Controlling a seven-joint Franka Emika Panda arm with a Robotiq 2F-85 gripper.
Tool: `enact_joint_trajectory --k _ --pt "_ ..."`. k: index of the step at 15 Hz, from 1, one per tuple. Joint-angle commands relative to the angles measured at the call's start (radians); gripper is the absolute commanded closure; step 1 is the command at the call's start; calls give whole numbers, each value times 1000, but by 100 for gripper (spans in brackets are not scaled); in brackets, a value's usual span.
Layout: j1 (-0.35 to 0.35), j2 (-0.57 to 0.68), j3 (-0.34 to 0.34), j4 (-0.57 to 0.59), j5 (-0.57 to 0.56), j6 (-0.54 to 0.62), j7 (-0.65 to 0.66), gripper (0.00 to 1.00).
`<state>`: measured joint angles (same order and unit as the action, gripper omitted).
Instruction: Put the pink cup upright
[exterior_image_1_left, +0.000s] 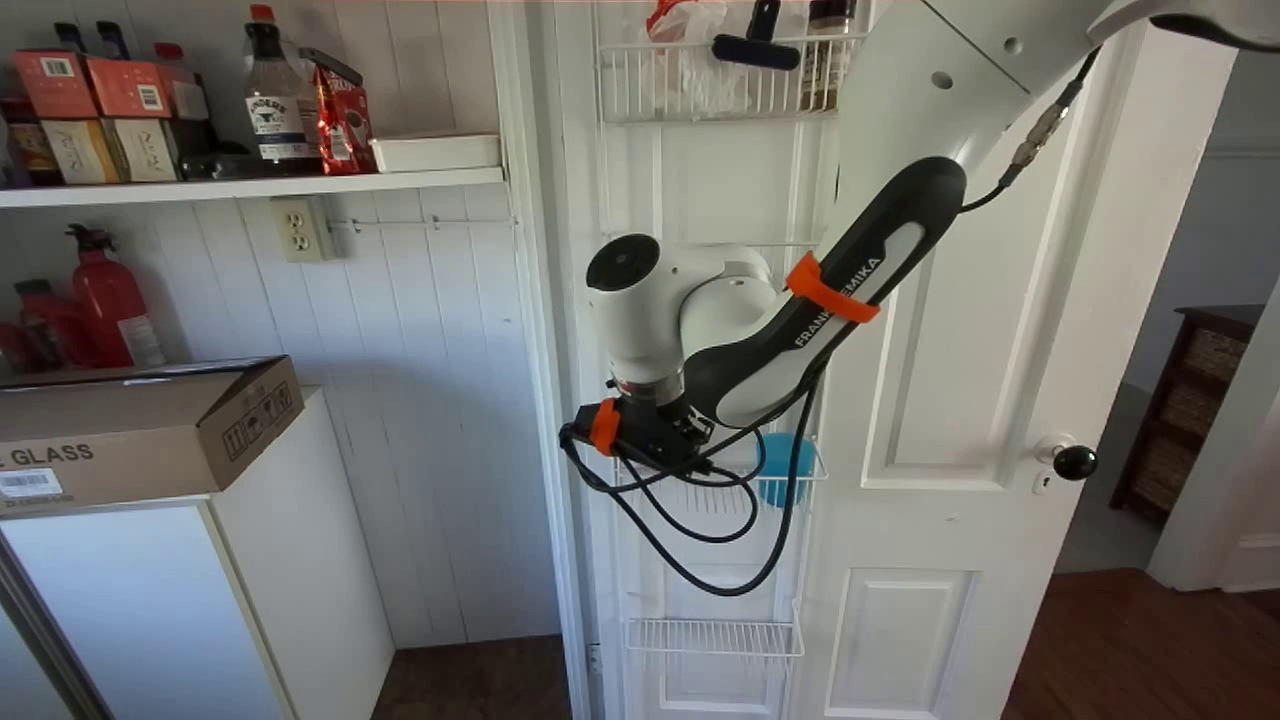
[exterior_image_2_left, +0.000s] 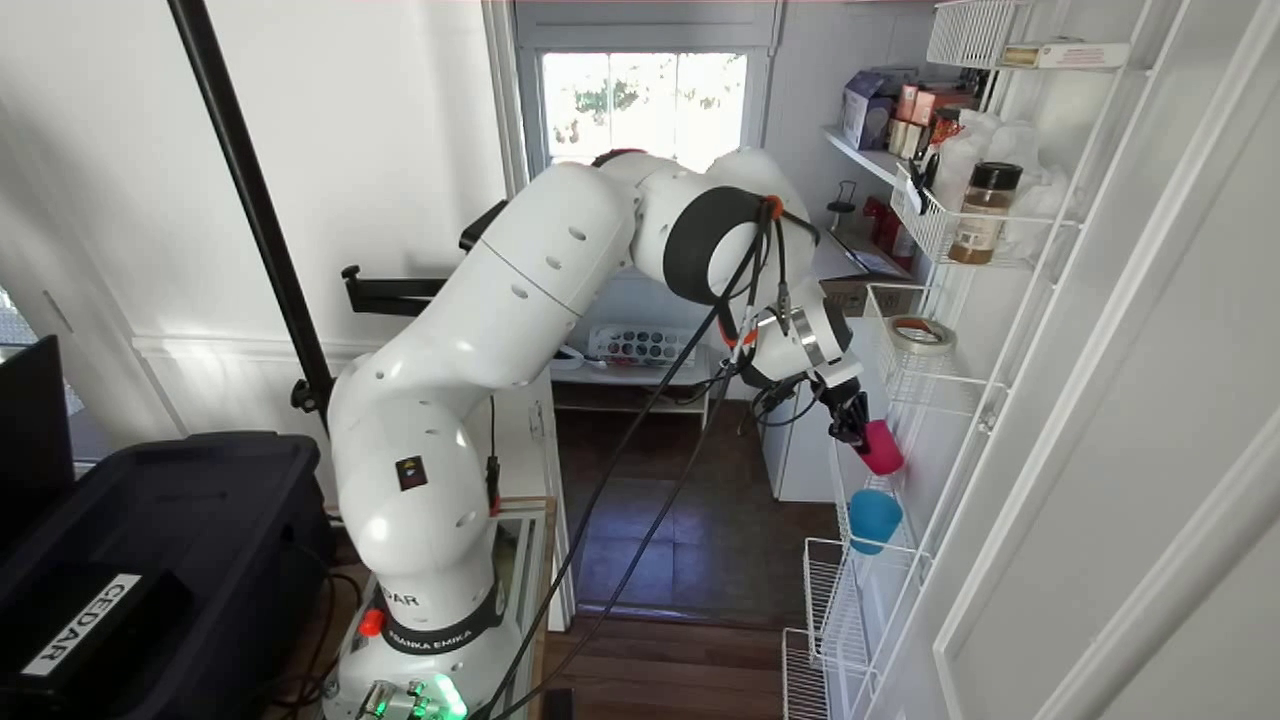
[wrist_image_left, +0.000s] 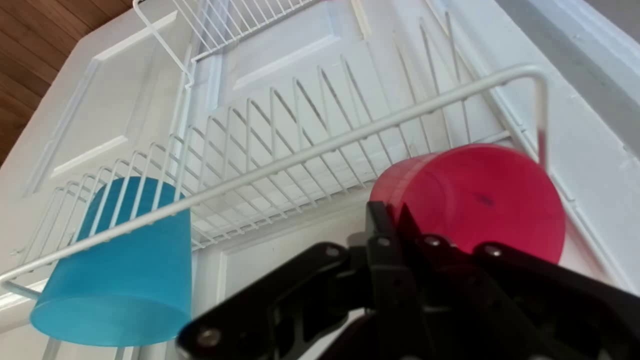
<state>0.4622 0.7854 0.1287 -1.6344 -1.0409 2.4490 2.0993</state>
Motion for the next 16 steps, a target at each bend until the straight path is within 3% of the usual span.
enact_joint_trajectory --k 1,11,12,16 --pt "-26 -62 10 -82 64 86 39 99" --pt "-36 -74 -24 -150 299 197 0 99" --pt "-35 -70 -31 -154 315 210 0 79" --pt "-31 -65 -57 -176 387 254 -17 50"
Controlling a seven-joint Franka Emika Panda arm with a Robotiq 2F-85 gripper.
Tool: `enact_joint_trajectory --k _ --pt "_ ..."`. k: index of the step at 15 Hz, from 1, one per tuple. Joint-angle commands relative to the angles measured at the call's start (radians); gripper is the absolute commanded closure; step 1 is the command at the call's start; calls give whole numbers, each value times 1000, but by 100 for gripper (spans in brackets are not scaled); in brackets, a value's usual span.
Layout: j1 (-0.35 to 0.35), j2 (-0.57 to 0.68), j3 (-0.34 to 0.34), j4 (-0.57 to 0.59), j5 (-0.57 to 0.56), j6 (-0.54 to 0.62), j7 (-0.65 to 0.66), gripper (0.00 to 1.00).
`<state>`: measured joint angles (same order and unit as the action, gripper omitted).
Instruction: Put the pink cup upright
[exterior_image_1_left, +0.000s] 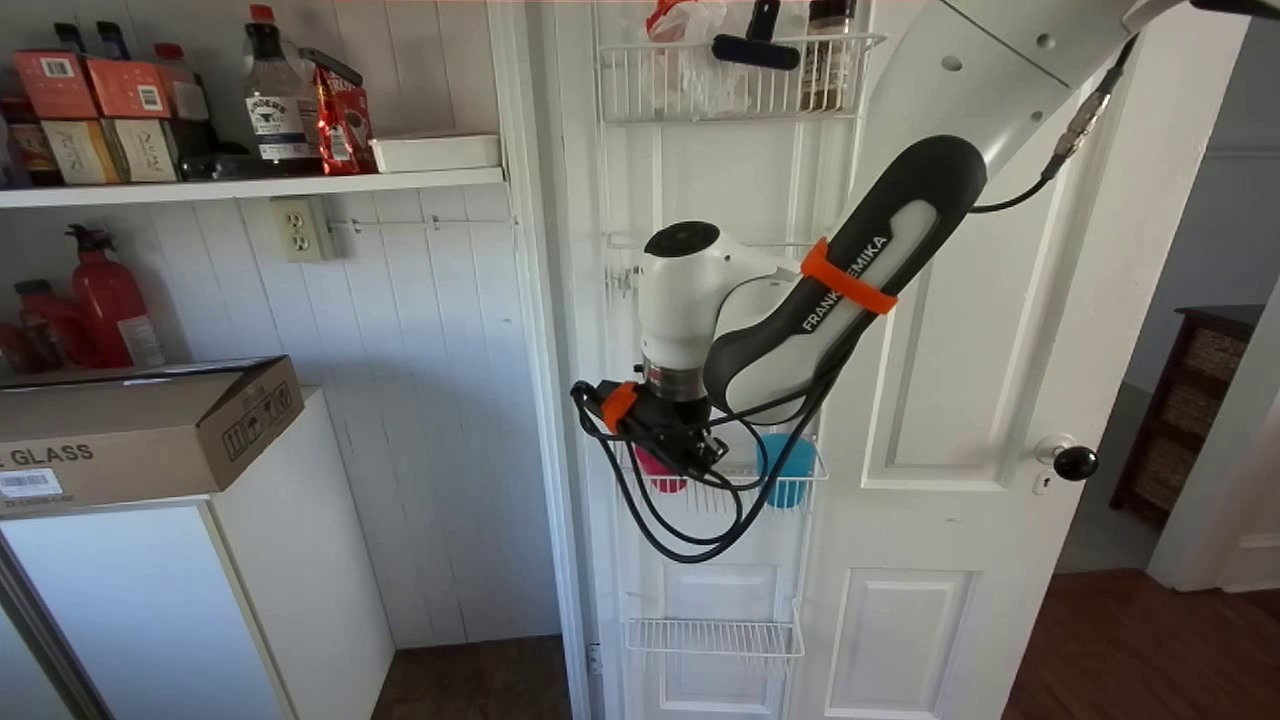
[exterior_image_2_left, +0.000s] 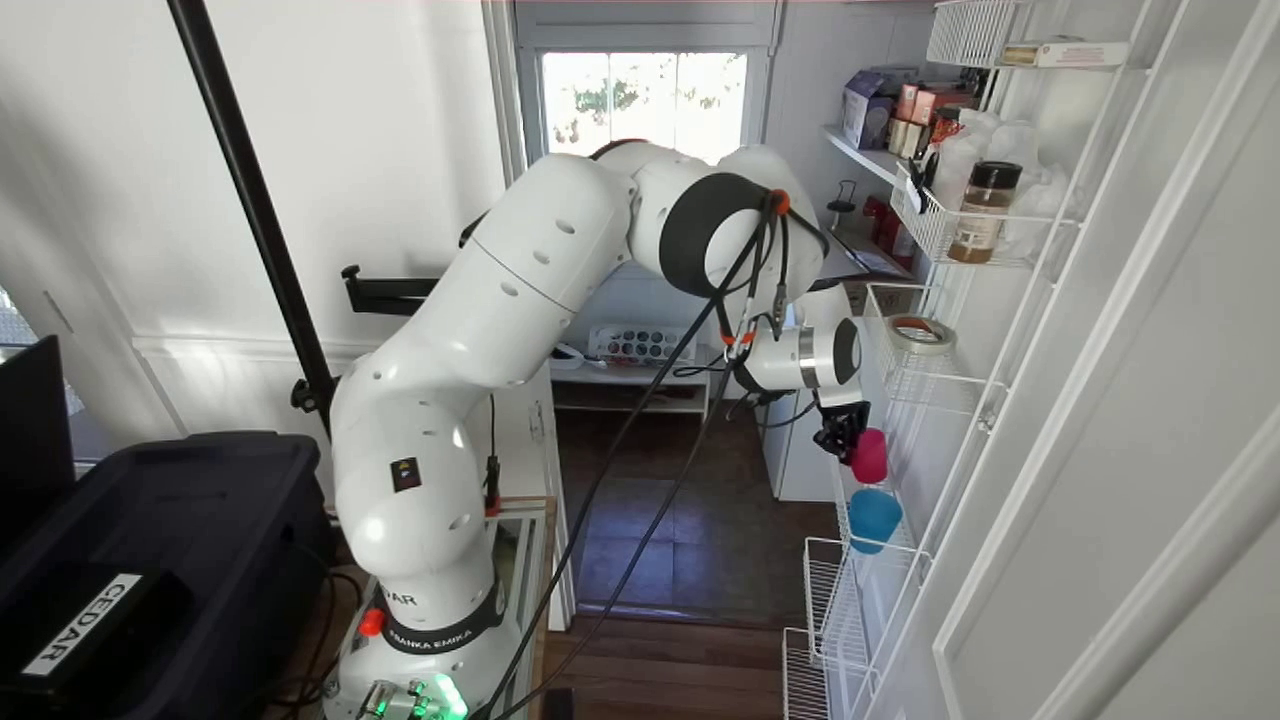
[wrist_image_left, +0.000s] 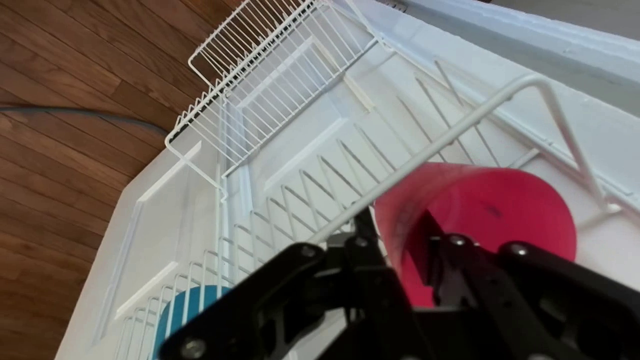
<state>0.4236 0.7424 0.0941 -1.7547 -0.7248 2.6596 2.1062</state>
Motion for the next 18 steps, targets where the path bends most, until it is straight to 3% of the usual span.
enact_joint_trajectory --k 1,2,3,4,5,9,18 --pt "10 -22 -31 -60 88 51 -28 45" --pt "14 -20 -39 -61 106 64 -34 40" --pt "18 -19 -46 -63 124 77 -40 58" --pt "22 -19 -53 -66 141 88 -47 47" --pt "28 -21 -60 -68 156 101 -56 27" --pt "75 -32 -112 -72 196 128 -87 3" --pt "144 -88 -116 -109 179 21 -341 0"
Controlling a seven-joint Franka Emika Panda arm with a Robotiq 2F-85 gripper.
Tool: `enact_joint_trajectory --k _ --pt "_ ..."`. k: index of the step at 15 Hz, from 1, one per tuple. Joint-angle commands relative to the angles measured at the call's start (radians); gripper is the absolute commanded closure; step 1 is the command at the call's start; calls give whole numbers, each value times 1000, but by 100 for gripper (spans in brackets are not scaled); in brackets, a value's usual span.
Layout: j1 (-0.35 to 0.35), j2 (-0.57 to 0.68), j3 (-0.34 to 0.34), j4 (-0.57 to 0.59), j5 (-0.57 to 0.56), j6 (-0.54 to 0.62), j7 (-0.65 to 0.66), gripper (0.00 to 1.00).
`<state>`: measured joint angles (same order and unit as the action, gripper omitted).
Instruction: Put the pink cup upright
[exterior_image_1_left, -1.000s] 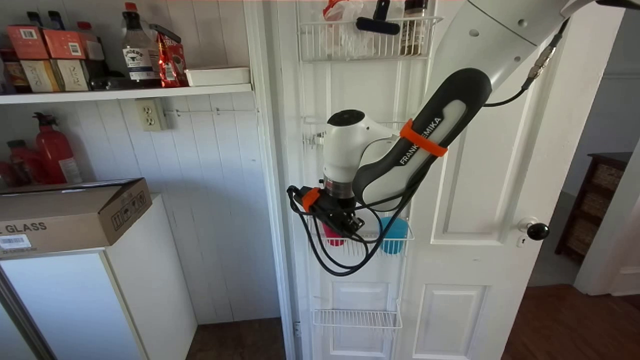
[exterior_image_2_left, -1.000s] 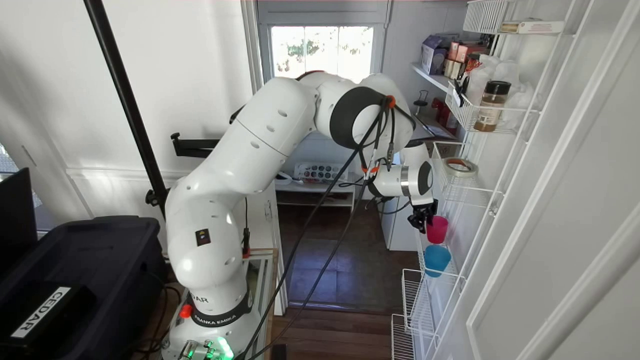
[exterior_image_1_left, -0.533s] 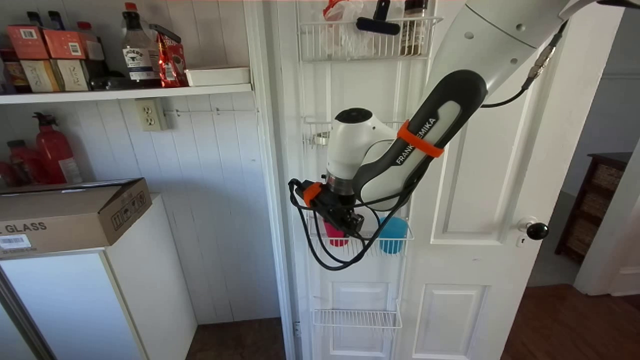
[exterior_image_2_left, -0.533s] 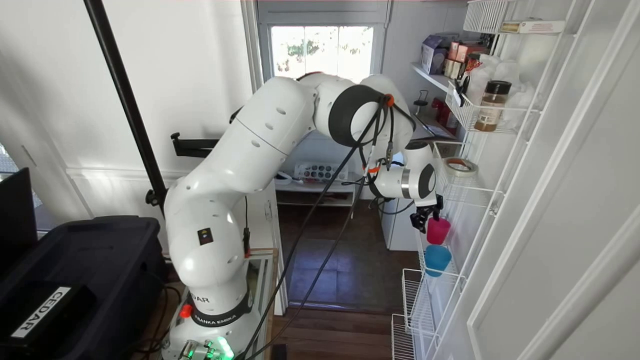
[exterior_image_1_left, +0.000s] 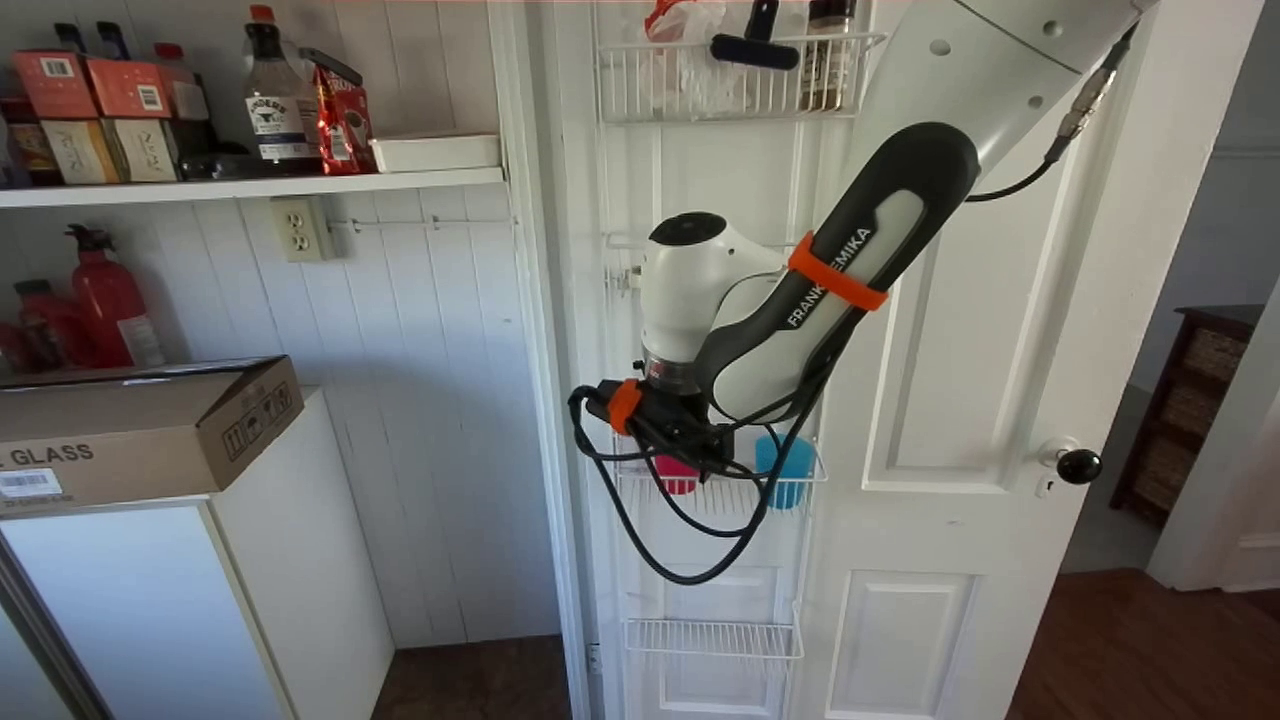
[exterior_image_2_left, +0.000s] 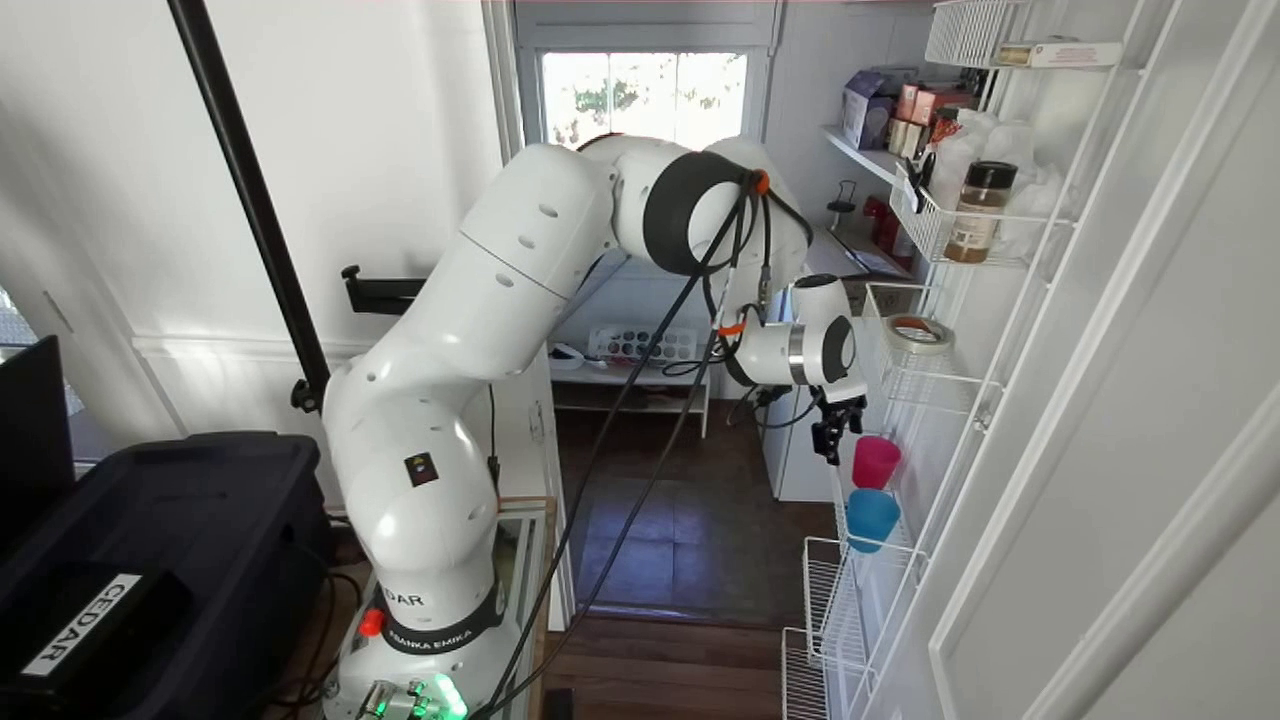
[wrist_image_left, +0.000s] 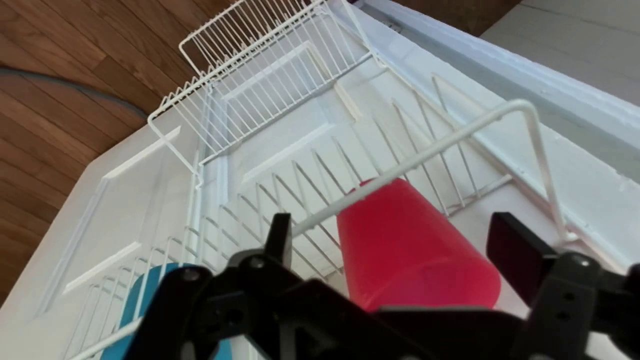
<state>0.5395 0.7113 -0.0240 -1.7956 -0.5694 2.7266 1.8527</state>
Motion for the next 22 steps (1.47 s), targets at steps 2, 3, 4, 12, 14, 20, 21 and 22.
enact_joint_trajectory --k 2,3,4,12,14,20,21,22 --pt "46 -76 8 -83 18 -100 -145 0" --pt "67 -87 -3 -87 3 -135 -155 0" --pt "86 -97 -14 -88 -18 -160 -166 0" --pt "140 -254 16 -163 -159 -346 -212 0" --pt "135 -305 51 -182 -161 -429 -239 0" --pt "96 -438 183 -209 -105 -630 -386 0" --pt "93 -453 199 -207 -101 -666 -398 0" --pt "93 -468 214 -205 -106 -698 -402 0"
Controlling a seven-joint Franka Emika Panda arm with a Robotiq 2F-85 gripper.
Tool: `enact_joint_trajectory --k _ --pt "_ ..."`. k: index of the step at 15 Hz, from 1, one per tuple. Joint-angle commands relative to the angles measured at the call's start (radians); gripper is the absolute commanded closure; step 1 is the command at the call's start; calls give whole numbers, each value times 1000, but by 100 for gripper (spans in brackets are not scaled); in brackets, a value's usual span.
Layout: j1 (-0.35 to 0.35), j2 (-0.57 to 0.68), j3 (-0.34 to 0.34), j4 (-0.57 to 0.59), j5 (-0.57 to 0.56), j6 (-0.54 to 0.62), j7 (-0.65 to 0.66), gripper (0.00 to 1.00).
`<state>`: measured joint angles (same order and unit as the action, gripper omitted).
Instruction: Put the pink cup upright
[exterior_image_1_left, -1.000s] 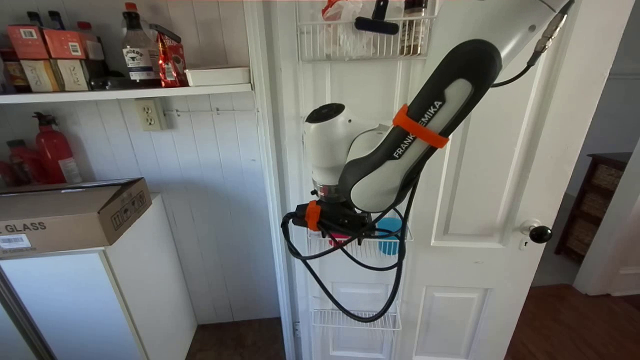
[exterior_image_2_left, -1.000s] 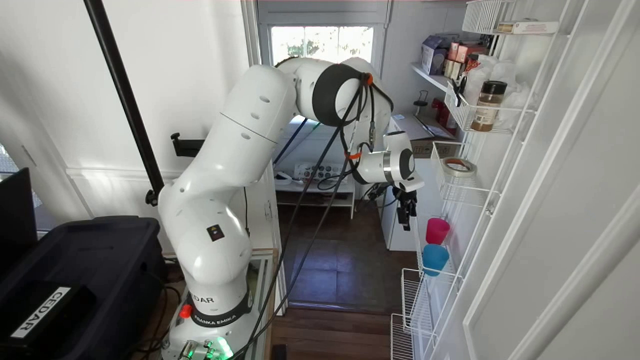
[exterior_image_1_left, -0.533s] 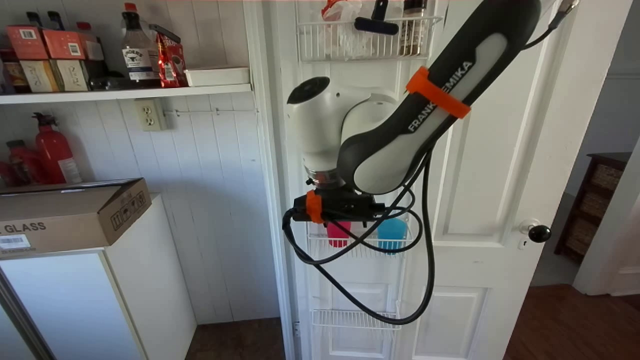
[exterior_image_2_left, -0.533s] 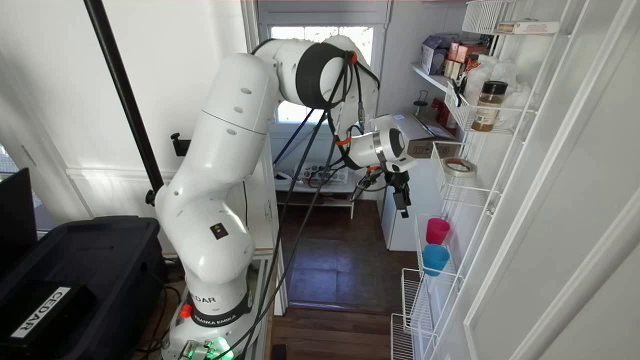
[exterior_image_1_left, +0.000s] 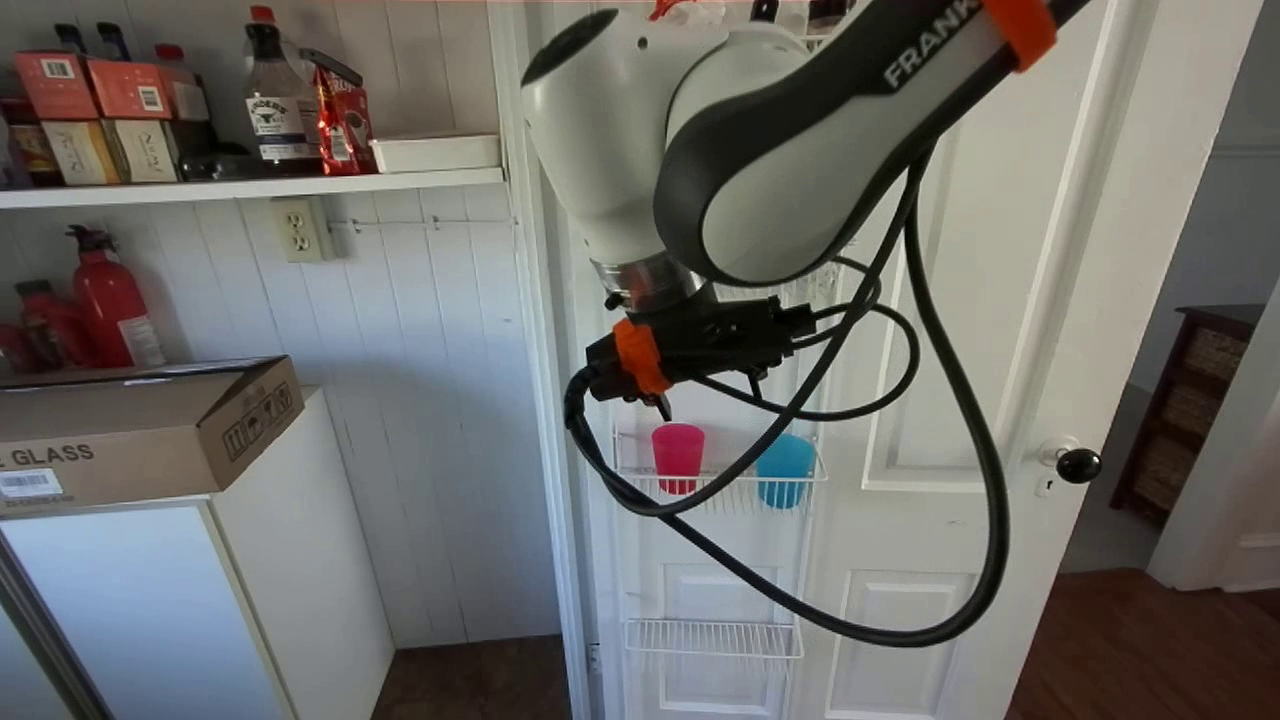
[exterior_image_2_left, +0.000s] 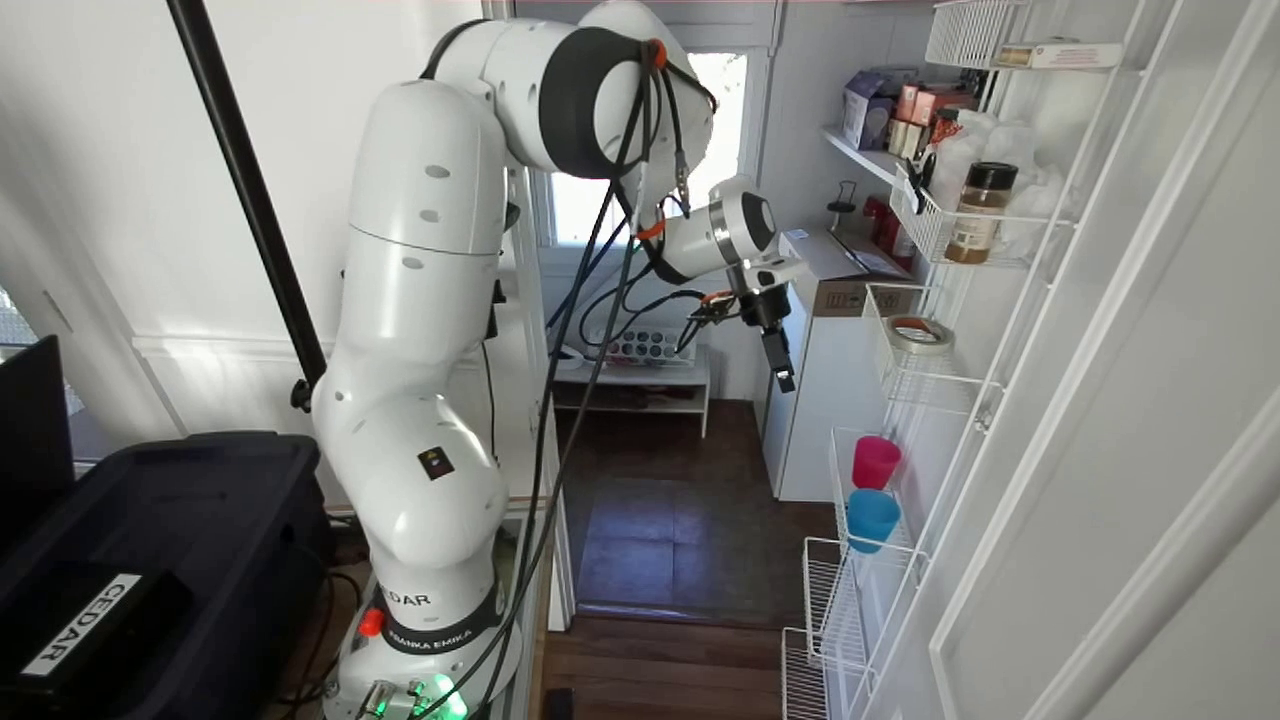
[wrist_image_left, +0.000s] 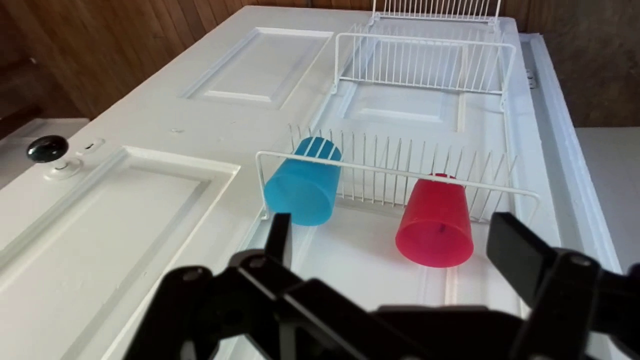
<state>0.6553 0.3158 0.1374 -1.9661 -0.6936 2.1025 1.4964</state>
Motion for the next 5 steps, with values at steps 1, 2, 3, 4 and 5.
enact_joint_trajectory --k 1,2,3,4,5 --pt "-22 -86 64 -31 10 -107 -44 0" --pt "-25 -97 76 -31 7 -113 -30 0" --pt "-33 -46 77 5 -6 -99 -15 0" --pt "-34 -55 85 6 -6 -106 -15 0" --pt "-37 -56 89 6 -6 -106 -15 0"
